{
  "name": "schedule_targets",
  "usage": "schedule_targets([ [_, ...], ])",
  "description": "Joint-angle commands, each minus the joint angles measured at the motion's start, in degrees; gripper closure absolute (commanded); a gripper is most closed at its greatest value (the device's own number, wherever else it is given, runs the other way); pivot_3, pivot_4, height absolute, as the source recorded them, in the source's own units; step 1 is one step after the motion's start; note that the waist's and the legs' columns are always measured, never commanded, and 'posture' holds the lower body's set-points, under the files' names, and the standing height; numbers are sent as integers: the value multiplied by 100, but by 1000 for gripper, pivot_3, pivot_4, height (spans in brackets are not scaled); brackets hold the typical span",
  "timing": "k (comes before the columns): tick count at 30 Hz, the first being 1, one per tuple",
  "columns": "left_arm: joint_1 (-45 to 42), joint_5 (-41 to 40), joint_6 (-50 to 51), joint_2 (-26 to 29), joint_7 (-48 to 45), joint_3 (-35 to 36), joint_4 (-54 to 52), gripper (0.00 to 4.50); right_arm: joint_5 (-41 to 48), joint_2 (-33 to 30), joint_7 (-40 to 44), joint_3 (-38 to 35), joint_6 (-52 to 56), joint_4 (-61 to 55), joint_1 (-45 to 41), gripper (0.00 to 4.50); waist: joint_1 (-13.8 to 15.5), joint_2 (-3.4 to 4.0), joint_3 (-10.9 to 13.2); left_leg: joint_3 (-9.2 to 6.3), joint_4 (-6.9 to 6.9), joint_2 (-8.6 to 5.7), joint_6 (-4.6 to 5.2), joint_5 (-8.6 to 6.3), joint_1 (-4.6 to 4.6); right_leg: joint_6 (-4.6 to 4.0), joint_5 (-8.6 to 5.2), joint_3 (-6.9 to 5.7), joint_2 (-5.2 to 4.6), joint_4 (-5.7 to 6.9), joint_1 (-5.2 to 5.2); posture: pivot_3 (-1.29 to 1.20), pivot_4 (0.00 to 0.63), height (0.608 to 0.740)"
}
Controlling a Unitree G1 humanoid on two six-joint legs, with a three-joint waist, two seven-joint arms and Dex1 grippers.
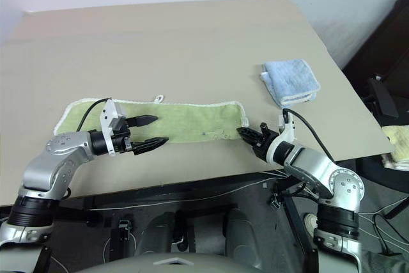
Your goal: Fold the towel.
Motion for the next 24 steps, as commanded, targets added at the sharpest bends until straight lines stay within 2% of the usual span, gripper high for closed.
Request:
schedule_targets([
  [1, -115, -20, 48, -1, 68, 13, -227, 0, 196, -250, 223, 53, -165, -197, 61, 4478, 2, 0, 0, 0, 0, 0, 0, 0, 0, 0, 0, 0, 0, 0, 1, 0, 150, 740],
  [12, -312, 17, 108, -18, 154, -70, -176, 0, -555, -1610, 1731, -196, 46, 743, -43, 4478, 46, 0, 0, -1, 5, -3, 6, -3, 5, 1, 1, -3, 1, -11, 15, 0, 150, 740],
  [18, -417, 54, 85, -31, 108, -68, -59, 0, -881, -2015, 2399, -236, 209, 721, -64, 4478, 109, -1, 0, -1, 10, -5, 7, -3, 6, 5, 3, -4, 3, -11, 20, 0, 150, 740],
  [24, -434, 108, -18, 22, -6, -54, 81, 0, -1356, -2270, 2935, -69, 270, 183, -523, 4478, 155, 0, 0, 0, 13, -6, 7, -3, 8, 8, 5, -4, 5, -10, 20, 0, 150, 740],
])
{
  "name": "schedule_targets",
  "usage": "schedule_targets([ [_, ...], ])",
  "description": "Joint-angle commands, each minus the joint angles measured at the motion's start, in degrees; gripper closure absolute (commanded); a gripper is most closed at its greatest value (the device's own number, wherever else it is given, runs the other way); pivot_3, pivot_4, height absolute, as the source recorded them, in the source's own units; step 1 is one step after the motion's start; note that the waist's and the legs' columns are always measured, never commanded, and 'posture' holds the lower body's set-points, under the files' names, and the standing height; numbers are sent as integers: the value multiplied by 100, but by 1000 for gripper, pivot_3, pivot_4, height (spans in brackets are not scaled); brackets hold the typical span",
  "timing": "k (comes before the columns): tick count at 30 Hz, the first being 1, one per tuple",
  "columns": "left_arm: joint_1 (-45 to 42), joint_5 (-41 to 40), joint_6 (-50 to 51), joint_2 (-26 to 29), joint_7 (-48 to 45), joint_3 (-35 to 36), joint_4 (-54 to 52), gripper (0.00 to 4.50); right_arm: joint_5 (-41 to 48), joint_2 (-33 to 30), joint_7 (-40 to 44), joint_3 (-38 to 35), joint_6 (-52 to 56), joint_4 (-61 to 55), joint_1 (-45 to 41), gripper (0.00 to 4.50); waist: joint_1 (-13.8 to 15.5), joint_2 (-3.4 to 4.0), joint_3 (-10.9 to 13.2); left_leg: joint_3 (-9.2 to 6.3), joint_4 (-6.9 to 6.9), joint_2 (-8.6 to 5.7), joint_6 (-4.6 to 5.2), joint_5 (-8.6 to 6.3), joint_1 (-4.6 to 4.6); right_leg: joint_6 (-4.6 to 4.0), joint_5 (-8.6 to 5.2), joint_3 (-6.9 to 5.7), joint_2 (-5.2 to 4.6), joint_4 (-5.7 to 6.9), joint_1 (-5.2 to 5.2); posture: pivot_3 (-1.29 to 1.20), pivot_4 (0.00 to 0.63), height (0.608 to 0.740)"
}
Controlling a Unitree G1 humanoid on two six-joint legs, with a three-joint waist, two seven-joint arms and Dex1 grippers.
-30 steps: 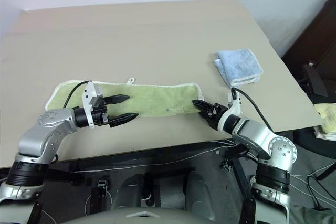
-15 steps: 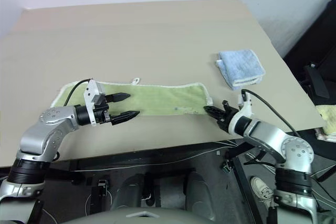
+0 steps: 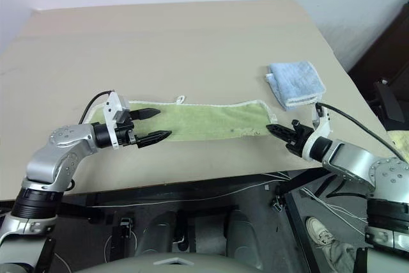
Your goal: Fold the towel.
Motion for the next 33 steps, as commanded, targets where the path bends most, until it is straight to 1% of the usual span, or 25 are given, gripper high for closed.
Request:
schedule_targets([
  [1, -62, 34, -146, 60, -104, 41, -19, 0, -134, -114, 251, -11, 28, -386, -333, 4478, 15, 0, 0, 0, 0, 0, 0, 0, 0, 0, 0, 0, 1, 0, 0, 0, 150, 740],
  [4, -40, 69, -208, 61, -145, 48, 28, 0, -19, -71, 304, 98, 103, -526, -600, 4478, 22, 0, 0, 0, 0, 1, 0, 0, -1, 0, 0, -1, 1, -1, 0, 0, 150, 740],
  [7, 21, 102, -263, 77, -180, 61, 32, 0, -127, -71, 502, 315, 186, -825, -856, 4478, 25, 0, 0, 0, 0, 1, 0, 0, -2, 0, 0, -1, 0, -2, 0, 0, 150, 740],
  [10, 52, 156, -330, 107, -199, 74, 64, 0, -342, 42, 686, 740, 266, -1070, -1247, 4478, 17, 0, 0, -1, 0, 2, 0, 0, -1, 0, 0, -1, -1, -1, 0, 0, 150, 740],
  [13, 20, 172, -286, 109, -158, 87, 15, 0, -534, 243, 805, 1104, 351, -1040, -1612, 4478, 8, 0, 0, -1, 0, 3, 0, 0, -1, 0, 0, -1, 0, 0, -1, 0, 150, 740],
  [17, 21, 217, -265, 115, -80, 105, -23, 0, -1596, 498, 1472, 1915, 347, -1094, -1971, 4478, 19, 0, 0, -1, 0, 3, 0, 0, -4, -1, 0, -1, -1, -1, -4, 0, 150, 740],
  [23, 154, 215, -266, 109, 25, 178, -126, 0, -2734, 1104, 2141, 2630, 253, -645, -2449, 4478, 11, 0, 0, 1, 1, 3, 0, 0, -6, -1, 1, -1, -2, 3, -8, 0, 150, 740],
  [33, 204, 125, -402, 128, 252, 661, -18, 0, -4157, 1762, 2844, 3122, 61, -318, -2613, 4478, 2, 0, 0, 8, 1, 3, -1, 0, -6, 0, 2, -2, -2, 10, -11, 0, 150, 740],
])
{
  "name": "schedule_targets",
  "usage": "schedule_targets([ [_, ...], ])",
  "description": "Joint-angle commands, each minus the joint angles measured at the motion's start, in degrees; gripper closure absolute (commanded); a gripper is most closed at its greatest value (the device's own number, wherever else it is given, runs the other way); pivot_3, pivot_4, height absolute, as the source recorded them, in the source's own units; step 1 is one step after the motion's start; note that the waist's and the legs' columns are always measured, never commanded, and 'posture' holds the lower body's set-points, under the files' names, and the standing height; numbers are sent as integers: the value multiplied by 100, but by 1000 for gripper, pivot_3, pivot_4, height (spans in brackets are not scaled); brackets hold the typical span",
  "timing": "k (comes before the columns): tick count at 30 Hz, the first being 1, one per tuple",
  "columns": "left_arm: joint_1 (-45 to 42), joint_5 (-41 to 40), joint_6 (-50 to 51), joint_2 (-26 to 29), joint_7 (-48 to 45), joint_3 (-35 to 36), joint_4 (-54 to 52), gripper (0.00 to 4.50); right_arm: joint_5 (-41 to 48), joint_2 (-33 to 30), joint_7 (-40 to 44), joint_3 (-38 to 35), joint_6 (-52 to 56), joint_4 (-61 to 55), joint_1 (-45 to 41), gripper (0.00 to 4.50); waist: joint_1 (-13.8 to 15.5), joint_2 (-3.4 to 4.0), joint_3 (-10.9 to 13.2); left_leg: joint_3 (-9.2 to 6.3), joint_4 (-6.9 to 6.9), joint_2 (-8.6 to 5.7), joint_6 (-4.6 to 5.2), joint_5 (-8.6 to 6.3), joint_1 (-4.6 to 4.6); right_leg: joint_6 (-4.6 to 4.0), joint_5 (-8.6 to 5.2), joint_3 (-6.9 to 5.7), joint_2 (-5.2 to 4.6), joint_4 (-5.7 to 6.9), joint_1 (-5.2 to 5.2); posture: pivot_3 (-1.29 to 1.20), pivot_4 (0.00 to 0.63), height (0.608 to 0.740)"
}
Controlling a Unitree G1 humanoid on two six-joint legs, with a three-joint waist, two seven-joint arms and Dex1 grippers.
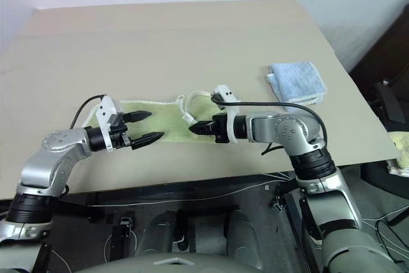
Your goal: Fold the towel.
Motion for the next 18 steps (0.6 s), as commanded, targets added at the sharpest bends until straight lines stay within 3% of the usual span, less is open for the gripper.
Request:
schedule_targets([
  [1, -95, -85, -195, 51, 87, 326, -17, 0, -566, 97, 285, 144, -315, -24, -146, 4478, -2, 0, 0, 2, 0, 0, 0, 0, 0, 0, 0, 0, 0, 1, 0, 0, 150, 740],
  [3, -155, -51, -233, 71, 112, 389, 80, 0, -897, 94, 424, 293, -422, 4, -119, 4478, 1, 1, 0, 6, 0, 0, -1, 0, 0, 0, 0, 0, 0, 2, -1, 0, 150, 740],
  [6, -213, -5, -242, 86, 130, 370, 124, 0, -1111, 159, 594, 258, -445, 88, -121, 3772, -2, 1, 0, 8, 1, -1, -1, 0, 0, 0, 0, 0, 0, 2, -2, 0, 150, 740],
  [12, -477, -33, -156, 76, 189, 360, 250, 0, -1145, -3, 1223, 62, -478, -368, -24, 1739, 6, 1, 0, 9, 1, -1, -2, 0, -1, 1, 1, -1, 0, 8, -4, 0, 150, 740],
  [17, -606, -55, -190, 62, 240, 443, 392, 0, -886, -408, 1795, -544, -526, -785, -101, 27, 14, 1, 0, 10, 4, -2, -2, 0, -2, 3, 1, -1, 0, 9, -5, 0, 150, 740],
  [18, -631, -52, -205, 49, 261, 448, 398, 0, -915, -540, 1894, -645, -564, -830, -182, 8, 14, 0, 0, 10, 4, -3, -2, 0, -2, 7, 4, -1, 0, 9, -5, 0, 150, 740],
])
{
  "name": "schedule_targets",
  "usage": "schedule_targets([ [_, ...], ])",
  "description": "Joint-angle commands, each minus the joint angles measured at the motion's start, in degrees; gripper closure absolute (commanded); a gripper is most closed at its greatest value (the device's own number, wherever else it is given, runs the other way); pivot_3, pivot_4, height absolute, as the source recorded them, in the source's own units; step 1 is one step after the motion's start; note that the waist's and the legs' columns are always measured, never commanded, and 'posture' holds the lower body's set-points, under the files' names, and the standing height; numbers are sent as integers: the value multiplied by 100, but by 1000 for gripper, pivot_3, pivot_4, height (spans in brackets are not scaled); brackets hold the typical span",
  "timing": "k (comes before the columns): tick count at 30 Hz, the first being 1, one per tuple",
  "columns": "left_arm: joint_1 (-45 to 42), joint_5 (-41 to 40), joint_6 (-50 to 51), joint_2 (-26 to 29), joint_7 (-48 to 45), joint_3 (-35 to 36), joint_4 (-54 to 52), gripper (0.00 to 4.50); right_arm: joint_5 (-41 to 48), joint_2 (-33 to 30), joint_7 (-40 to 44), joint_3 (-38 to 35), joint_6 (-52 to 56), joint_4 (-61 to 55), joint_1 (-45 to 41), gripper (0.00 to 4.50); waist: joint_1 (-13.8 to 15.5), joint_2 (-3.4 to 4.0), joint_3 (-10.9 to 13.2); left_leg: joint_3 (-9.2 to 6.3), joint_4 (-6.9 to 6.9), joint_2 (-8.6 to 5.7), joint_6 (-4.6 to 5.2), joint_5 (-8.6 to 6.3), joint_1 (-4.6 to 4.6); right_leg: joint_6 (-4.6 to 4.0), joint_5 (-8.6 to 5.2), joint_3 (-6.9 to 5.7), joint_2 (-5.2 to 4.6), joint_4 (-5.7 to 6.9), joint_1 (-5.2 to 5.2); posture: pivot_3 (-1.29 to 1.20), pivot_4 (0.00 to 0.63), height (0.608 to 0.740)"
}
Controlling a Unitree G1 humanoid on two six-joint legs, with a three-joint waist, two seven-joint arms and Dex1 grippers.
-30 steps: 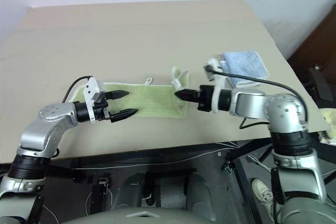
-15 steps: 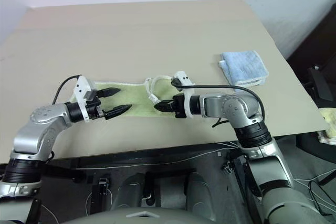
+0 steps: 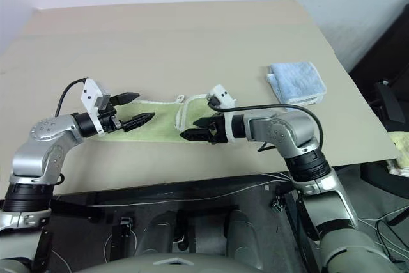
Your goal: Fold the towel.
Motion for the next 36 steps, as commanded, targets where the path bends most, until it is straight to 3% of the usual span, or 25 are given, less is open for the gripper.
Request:
schedule_targets([
  [1, -130, -64, -76, 20, 79, 186, -33, 0, 114, -367, 400, -519, -180, -415, -256, 8, 0, 0, 0, 0, 0, 0, 0, 0, 0, 1, 0, 0, 0, 0, 0, 0, 150, 740],
  [7, -265, -54, -203, -144, 142, 167, 68, 0, -218, -713, 539, -762, -400, -221, -907, 8, -20, 0, 0, 0, 2, -1, -1, 0, 3, -5, -3, 0, 2, 7, -4, 0, 150, 740],
  [11, -245, -9, -249, -258, 123, 65, 114, 0, -762, -550, -114, -792, -175, 743, -1980, 8, -31, 0, 0, 4, 6, -1, -2, 1, 2, -6, -3, 8, 1, 20, -15, 0, 150, 740],
  [16, -284, -7, -271, -304, 40, 7, 228, 0, -1243, -508, -247, -657, 57, 1817, -3138, 8, -26, 1, 1, 6, 12, 1, -5, 1, -9, -8, -4, 10, -5, 53, -37, 0, 150, 740],
  [28, -272, -8, -150, -269, 52, -66, 169, 0, -2040, -485, 311, 30, -59, 2151, -3519, 8, -35, 2, 1, 8, 12, -1, -5, 1, -16, -7, -4, 9, -11, 57, -41, 0, 150, 740],
  [36, -351, -99, 218, -87, -13, -76, -33, 0, -2928, -403, 820, 685, -557, 3096, -4697, 8, -51, 5, 3, 10, 14, -5, -6, 1, -24, -7, -4, 9, -5, 62, -54, 0, 150, 740],
])
